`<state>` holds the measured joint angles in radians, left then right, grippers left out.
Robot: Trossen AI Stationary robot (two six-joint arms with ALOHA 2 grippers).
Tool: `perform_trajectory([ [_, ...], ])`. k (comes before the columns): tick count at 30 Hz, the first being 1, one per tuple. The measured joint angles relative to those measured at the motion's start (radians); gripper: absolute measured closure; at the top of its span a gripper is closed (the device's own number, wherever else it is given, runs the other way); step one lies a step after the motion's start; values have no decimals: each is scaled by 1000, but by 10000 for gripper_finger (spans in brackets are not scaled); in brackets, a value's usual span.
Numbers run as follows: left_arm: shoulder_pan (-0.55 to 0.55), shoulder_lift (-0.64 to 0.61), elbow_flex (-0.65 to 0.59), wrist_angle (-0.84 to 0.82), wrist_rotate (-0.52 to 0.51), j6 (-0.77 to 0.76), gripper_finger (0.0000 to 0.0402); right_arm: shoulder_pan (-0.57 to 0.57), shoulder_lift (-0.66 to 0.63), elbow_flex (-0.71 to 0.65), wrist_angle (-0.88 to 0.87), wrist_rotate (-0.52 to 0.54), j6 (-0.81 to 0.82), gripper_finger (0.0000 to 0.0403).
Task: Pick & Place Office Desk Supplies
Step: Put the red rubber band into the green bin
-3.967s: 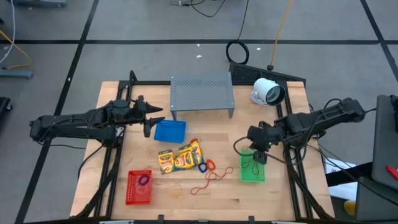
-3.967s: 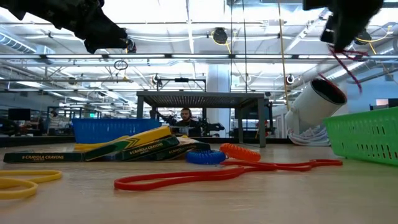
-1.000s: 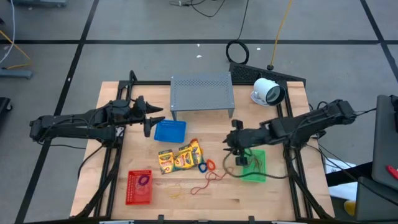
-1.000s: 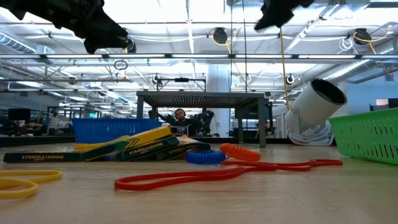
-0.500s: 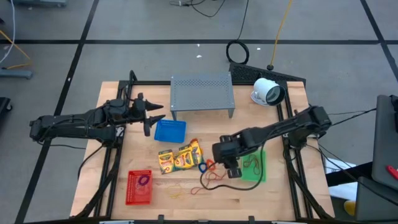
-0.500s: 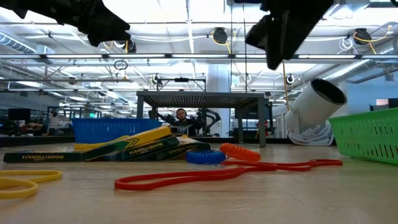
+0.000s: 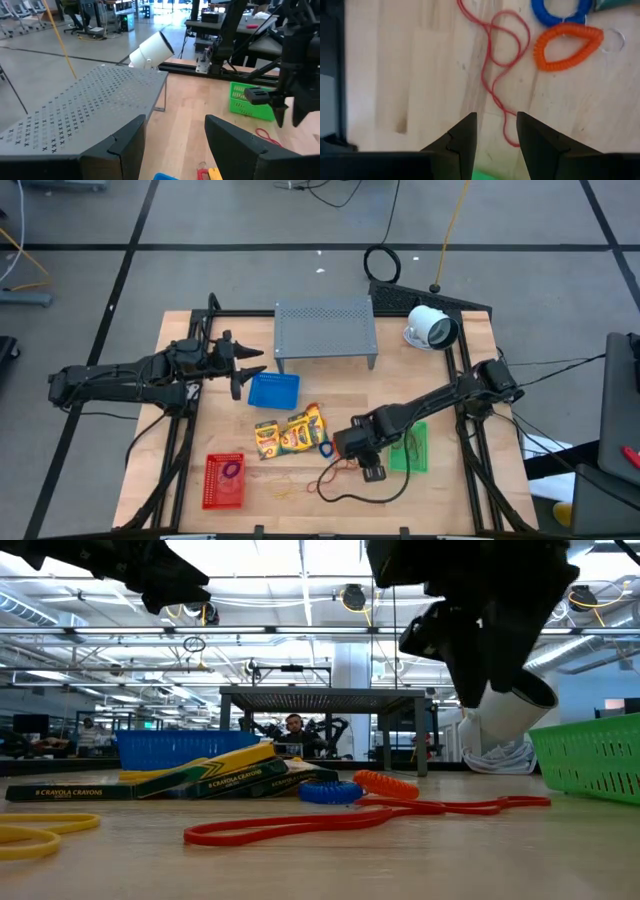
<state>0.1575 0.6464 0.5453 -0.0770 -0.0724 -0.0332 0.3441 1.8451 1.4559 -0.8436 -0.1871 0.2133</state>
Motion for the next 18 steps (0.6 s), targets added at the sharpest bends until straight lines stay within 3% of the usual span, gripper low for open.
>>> perform_trajectory([
  [18, 0, 0, 0, 1, -6, -78, 188, 44, 53, 0, 13, 3, -468, 275],
])
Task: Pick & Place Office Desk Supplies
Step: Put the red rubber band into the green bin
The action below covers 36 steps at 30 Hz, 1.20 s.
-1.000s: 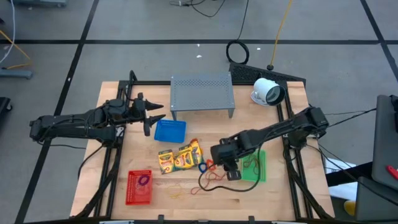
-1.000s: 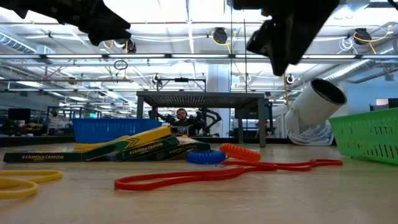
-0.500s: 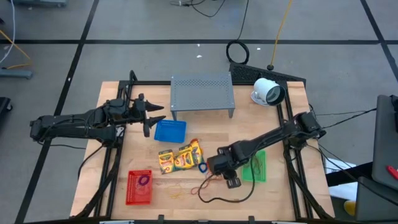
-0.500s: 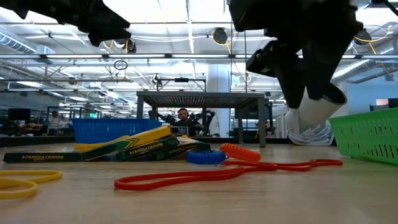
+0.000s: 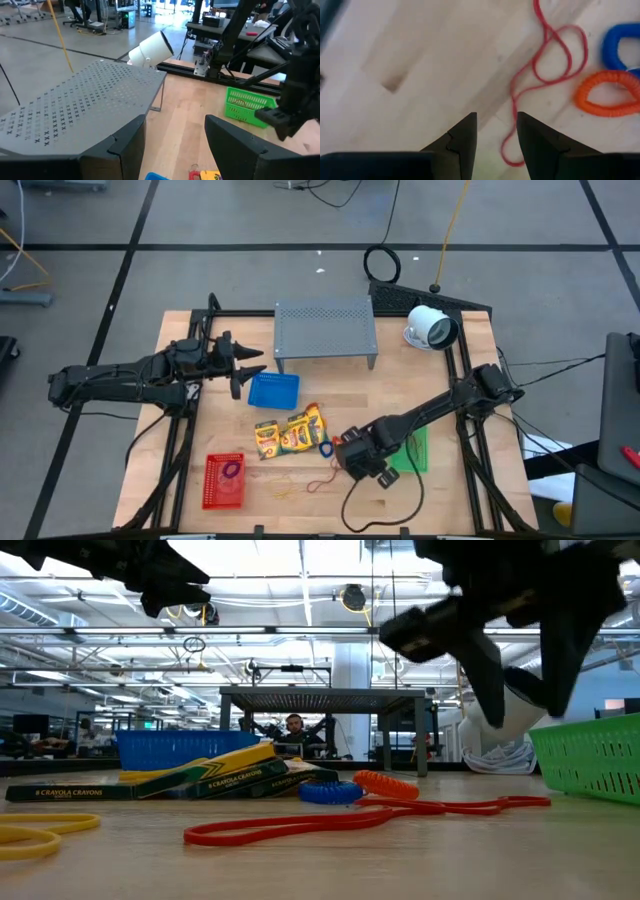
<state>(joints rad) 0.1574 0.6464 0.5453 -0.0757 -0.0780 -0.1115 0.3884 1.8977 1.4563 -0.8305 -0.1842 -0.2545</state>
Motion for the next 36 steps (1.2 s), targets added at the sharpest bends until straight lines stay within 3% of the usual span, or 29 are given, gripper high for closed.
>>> perform_trajectory([
  [8, 0, 0, 0, -1, -1, -23, 188, 10, 59, -1, 6, 99, -107, 275],
  [14, 0, 0, 0, -2, -2, -33, 188, 6, 65, -1, 14, 109, -132, 275],
  [29, 0, 0, 0, -3, -2, -35, 188, 7, 62, -111, 132, 111, -132, 275],
  [36, 0, 0, 0, -2, -2, -37, 188, 15, 59, -137, 165, 191, -109, 275],
])
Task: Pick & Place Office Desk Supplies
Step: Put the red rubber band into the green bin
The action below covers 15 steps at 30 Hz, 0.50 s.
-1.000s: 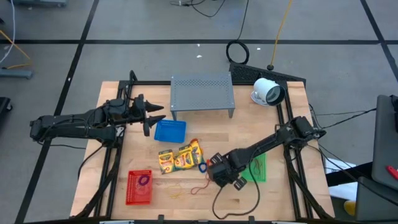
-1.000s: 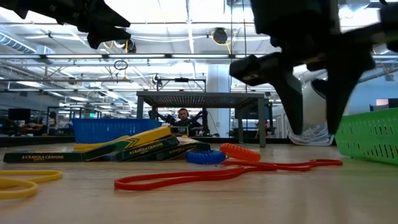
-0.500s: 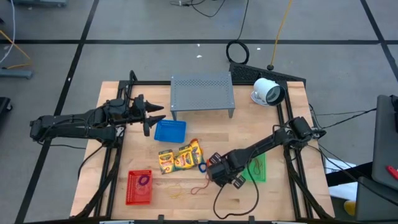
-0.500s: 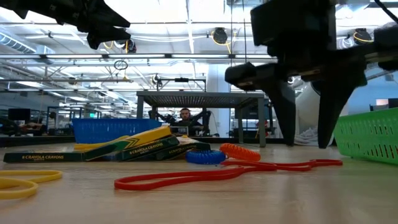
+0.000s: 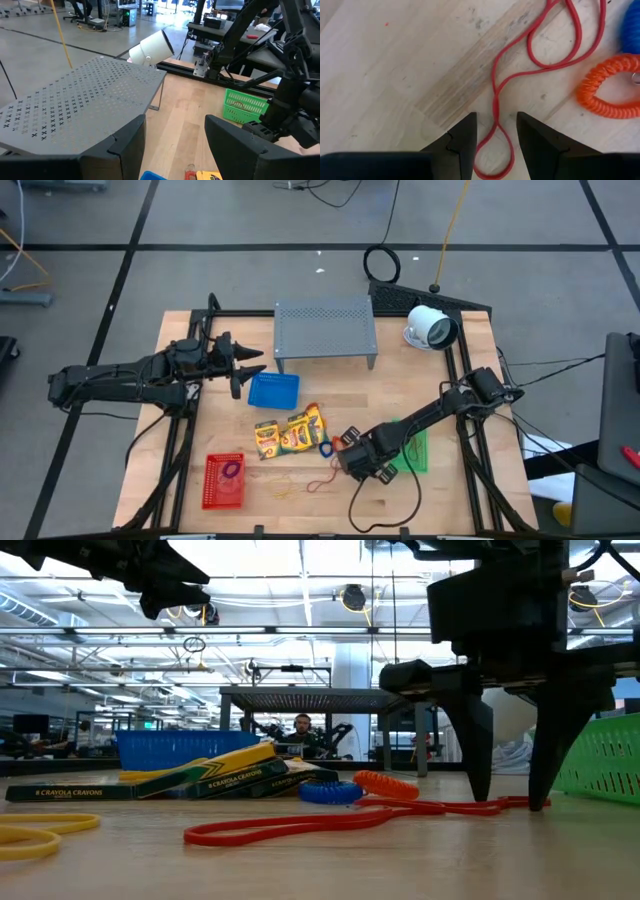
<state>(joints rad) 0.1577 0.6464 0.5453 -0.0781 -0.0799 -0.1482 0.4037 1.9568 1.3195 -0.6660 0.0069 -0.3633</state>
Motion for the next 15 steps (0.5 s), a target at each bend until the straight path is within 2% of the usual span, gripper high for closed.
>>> perform_trajectory([
  [6, 0, 0, 0, 0, 0, -2, 188, 0, 1, -1, 1, -2, 4, 301],
  [10, 0, 0, 0, 0, 0, -4, 188, -3, 2, -2, 7, -58, -6, 336],
  [15, 0, 0, 0, 0, 0, -5, 188, -3, 2, -2, 12, -74, -16, 387],
])
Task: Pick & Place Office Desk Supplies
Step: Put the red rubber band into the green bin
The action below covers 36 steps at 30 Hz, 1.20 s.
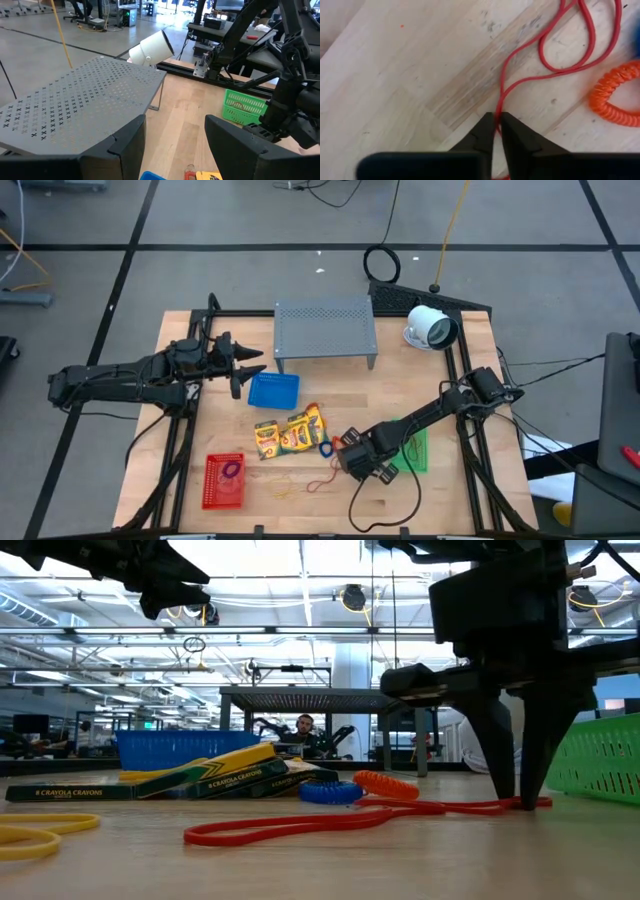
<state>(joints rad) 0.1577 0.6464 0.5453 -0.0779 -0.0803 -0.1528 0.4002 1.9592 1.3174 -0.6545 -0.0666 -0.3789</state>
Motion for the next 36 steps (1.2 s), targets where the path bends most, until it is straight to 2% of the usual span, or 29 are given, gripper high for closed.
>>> perform_trajectory([
  [2, 0, 0, 0, 0, 0, 0, 188, 0, 0, 0, 3, 1, 0, 398],
  [11, 0, 0, 0, 0, 0, 0, 188, 0, -18, -3, 7, 40, 9, 402],
  [15, 0, 0, 0, 0, 0, -8, 188, -2, -61, -5, 20, 118, 56, 402],
  [25, 0, 0, 0, 1, 0, -31, 188, 0, -250, -3, 64, 120, 143, 402],
  [36, 0, 0, 0, 1, 0, -32, 188, 21, -526, -2, 53, 123, 336, 403],
])
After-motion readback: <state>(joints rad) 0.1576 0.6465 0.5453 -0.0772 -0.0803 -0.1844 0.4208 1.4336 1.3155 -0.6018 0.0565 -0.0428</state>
